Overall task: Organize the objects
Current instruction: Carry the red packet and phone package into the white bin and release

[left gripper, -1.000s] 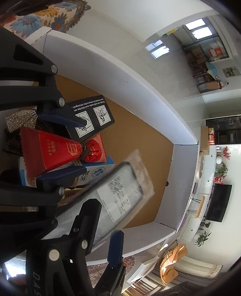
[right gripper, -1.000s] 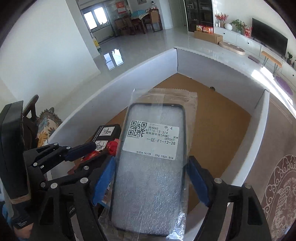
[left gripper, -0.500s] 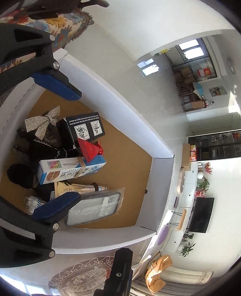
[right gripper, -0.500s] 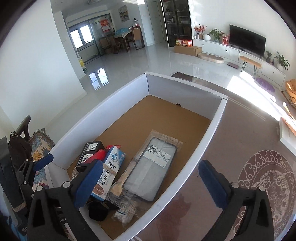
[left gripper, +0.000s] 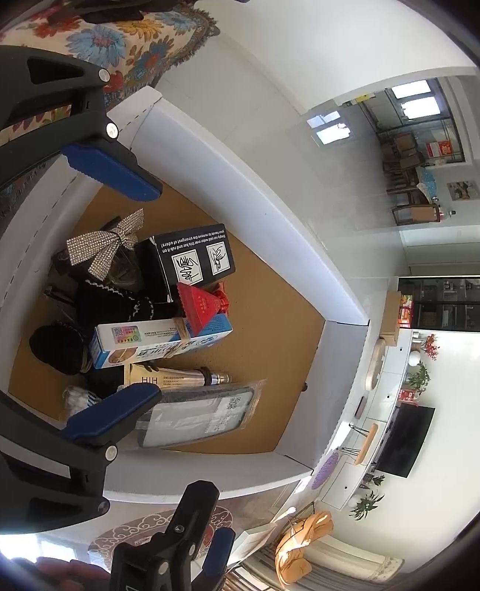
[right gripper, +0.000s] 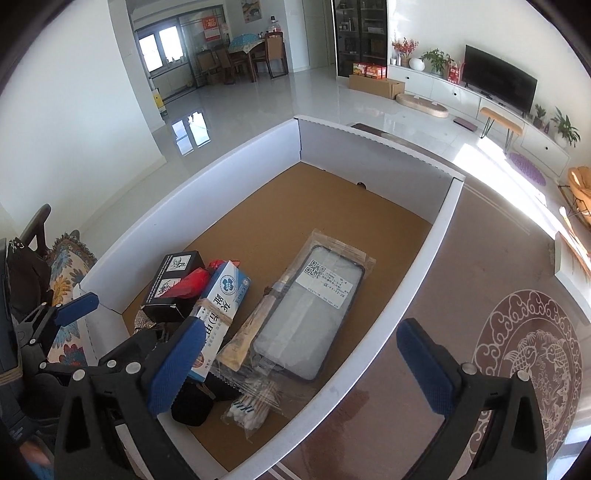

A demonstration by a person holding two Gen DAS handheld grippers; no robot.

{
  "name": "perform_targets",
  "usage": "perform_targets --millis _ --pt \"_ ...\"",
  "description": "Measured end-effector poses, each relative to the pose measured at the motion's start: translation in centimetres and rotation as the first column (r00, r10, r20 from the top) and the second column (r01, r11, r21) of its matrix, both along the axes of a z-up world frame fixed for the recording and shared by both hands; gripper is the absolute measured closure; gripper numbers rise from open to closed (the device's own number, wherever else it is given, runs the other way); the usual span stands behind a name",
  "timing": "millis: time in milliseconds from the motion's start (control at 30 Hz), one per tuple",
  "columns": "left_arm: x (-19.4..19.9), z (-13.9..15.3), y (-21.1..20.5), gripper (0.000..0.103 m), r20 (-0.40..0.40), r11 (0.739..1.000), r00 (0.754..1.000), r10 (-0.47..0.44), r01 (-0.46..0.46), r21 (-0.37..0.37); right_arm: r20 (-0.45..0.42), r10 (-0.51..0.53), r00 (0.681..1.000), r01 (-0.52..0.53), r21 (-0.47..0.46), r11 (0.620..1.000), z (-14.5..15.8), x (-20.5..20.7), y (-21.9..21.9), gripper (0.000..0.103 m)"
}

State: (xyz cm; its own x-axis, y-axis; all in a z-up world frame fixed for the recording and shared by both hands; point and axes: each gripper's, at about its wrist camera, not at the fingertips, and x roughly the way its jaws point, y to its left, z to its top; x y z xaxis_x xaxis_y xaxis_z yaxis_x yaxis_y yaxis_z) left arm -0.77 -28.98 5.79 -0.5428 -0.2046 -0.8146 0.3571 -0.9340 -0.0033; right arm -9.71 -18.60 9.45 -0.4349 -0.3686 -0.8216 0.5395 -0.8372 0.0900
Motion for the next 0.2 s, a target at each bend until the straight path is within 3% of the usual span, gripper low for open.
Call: perform_targets --millis 200 --pt "0.49 0.9 0.25 0.003 -0.041 1.0 0.999 0.012 -0.013 -0.028 -0.001 0.0 1.0 0.0 0.007 1.0 -0.37 0.11 -0.05 0.0"
